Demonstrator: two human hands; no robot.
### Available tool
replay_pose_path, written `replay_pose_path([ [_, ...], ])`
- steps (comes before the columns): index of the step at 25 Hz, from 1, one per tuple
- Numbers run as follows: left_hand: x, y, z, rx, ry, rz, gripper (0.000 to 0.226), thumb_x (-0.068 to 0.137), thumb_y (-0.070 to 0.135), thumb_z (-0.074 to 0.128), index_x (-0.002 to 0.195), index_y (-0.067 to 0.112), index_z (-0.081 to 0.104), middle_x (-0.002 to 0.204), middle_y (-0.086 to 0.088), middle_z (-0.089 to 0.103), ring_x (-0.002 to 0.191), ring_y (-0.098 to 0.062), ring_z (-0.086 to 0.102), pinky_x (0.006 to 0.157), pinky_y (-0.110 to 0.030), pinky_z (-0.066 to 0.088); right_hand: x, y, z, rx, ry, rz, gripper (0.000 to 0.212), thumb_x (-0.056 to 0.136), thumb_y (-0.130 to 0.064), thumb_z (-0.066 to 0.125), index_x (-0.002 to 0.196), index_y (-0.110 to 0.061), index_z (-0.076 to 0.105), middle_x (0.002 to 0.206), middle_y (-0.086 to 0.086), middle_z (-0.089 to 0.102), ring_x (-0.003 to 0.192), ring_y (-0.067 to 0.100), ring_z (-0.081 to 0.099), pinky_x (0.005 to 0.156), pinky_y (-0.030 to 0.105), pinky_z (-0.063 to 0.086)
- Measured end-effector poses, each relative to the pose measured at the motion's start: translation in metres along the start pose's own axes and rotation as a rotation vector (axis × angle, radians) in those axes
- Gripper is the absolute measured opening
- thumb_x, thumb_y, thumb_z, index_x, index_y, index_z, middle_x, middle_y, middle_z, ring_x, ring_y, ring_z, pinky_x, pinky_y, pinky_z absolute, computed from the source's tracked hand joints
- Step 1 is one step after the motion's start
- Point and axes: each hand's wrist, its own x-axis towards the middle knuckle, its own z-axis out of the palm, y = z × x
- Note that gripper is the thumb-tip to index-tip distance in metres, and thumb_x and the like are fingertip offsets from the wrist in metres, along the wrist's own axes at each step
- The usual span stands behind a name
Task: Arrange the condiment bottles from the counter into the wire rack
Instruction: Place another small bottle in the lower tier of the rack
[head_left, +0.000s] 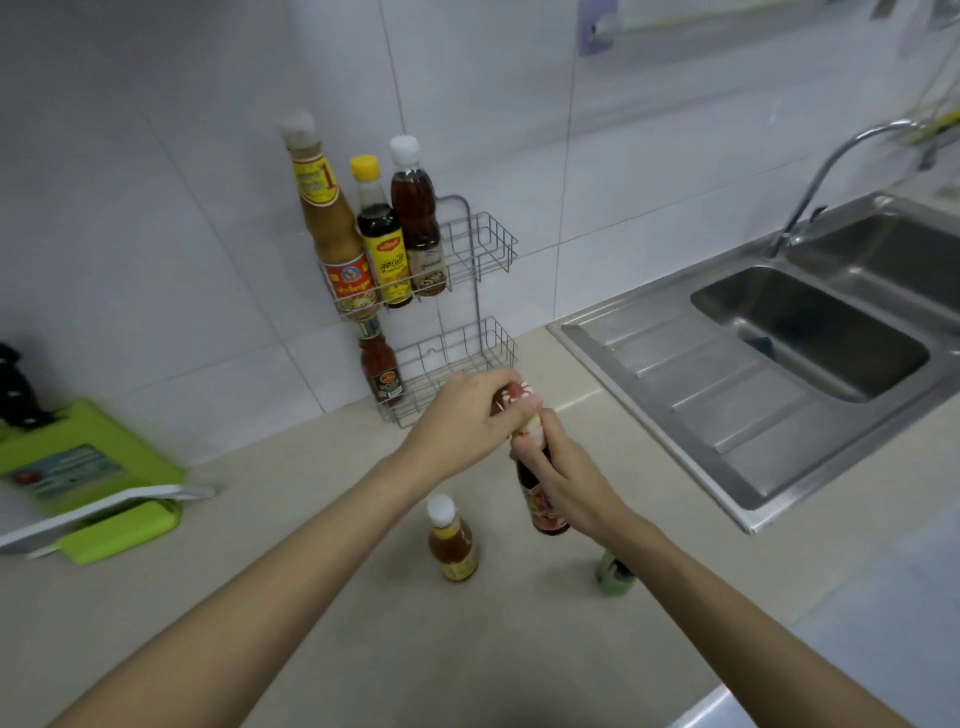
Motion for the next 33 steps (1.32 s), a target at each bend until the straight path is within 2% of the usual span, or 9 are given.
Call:
replay_pose_path([
  [5,-0.003,0.006,-0.049,0.535,0.020,0.048,0.047,0.097,0.058,0.026,0.066,0.026,0.042,0.068,0.006,0.056,0.062,-0.014,0.048,0.053,-0.030,0.040,0.000,-0.040,0.021,0.048,0.079,-0.115,0.016,0.099,-0.036,0.043,0.088,-0.025,0.049,0.070,0.006,0.066,0.062,0.017,0.062,0.059,0.037,0.049],
  [7,-0.010,0.003,-0.056,0.590,0.025,0.015,0.053,0.098,0.057,0.021,0.056,0.027,0.035,0.061,0.006,0.053,0.058,-0.014,0.046,0.050,-0.031,0.039,-0.002,-0.048,0.025,0.045,0.035,-0.118,0.019,0.099,-0.035,0.043,0.084,-0.024,0.049,0.067,0.007,0.066,0.057,0.017,0.061,0.054,0.032,0.049],
  [11,-0.024,-0.010,-0.054,0.331,0.064,0.073,0.054,0.095,0.050,0.023,0.055,0.021,0.045,0.050,0.003,0.048,0.051,-0.013,0.047,0.048,-0.036,0.038,-0.002,-0.055,0.023,0.264,-0.199,-0.053,0.024,0.100,-0.030,0.041,0.088,-0.011,0.048,0.062,0.011,0.061,0.052,0.025,0.056,0.051,0.035,0.047],
  [16,-0.037,-0.020,-0.049,0.071,0.056,0.120,0.054,0.093,0.045,0.026,0.052,0.012,0.039,0.047,0.000,0.037,0.045,-0.016,0.034,0.047,-0.040,0.027,-0.006,-0.059,0.019,0.500,-0.493,0.038,0.038,0.101,-0.033,0.034,0.092,0.002,0.045,0.064,0.019,0.056,0.053,0.029,0.053,0.054,0.034,0.048],
  [19,-0.032,-0.019,-0.050,0.205,-0.099,-0.019,0.054,0.095,0.045,0.023,0.060,0.011,0.044,0.051,-0.001,0.039,0.051,-0.020,0.040,0.050,-0.043,0.030,-0.006,-0.060,0.026,0.416,-0.403,0.092,0.039,0.102,-0.036,0.035,0.091,0.000,0.046,0.063,0.017,0.057,0.051,0.028,0.054,0.053,0.034,0.048],
  [22,-0.018,-0.022,-0.050,0.452,-0.147,-0.135,0.064,0.090,0.053,0.015,0.071,0.011,0.058,0.057,-0.002,0.047,0.060,-0.025,0.050,0.050,-0.034,0.033,-0.001,-0.063,0.030,0.319,-0.274,0.085,0.034,0.100,-0.036,0.039,0.087,-0.005,0.046,0.061,0.015,0.059,0.050,0.027,0.055,0.052,0.035,0.048],
  [27,-0.022,-0.021,-0.057,0.258,-0.052,0.027,0.066,0.093,0.051,0.019,0.061,0.005,0.054,0.052,-0.005,0.050,0.051,-0.019,0.048,0.049,-0.035,0.032,0.004,-0.068,0.015,0.810,-0.707,0.253,0.037,0.096,-0.046,0.037,0.088,-0.011,0.048,0.058,0.008,0.054,0.046,0.021,0.056,0.048,0.028,0.051],
  [30,-0.022,-0.019,-0.056,0.183,-0.107,-0.081,0.060,0.096,0.048,0.025,0.061,0.007,0.049,0.053,-0.003,0.045,0.052,-0.018,0.044,0.050,-0.035,0.029,0.004,-0.067,0.018,0.760,-0.671,0.251,0.037,0.097,-0.046,0.037,0.089,-0.011,0.049,0.059,0.008,0.054,0.046,0.021,0.056,0.049,0.028,0.051],
  [33,-0.019,-0.022,-0.057,0.285,-0.139,-0.079,0.070,0.084,0.058,0.013,0.069,0.004,0.055,0.053,-0.002,0.043,0.051,-0.016,0.042,0.050,-0.032,0.026,0.005,-0.069,0.023,0.685,-0.575,0.233,0.038,0.096,-0.047,0.039,0.090,-0.011,0.050,0.060,0.010,0.055,0.048,0.022,0.056,0.052,0.029,0.050],
])
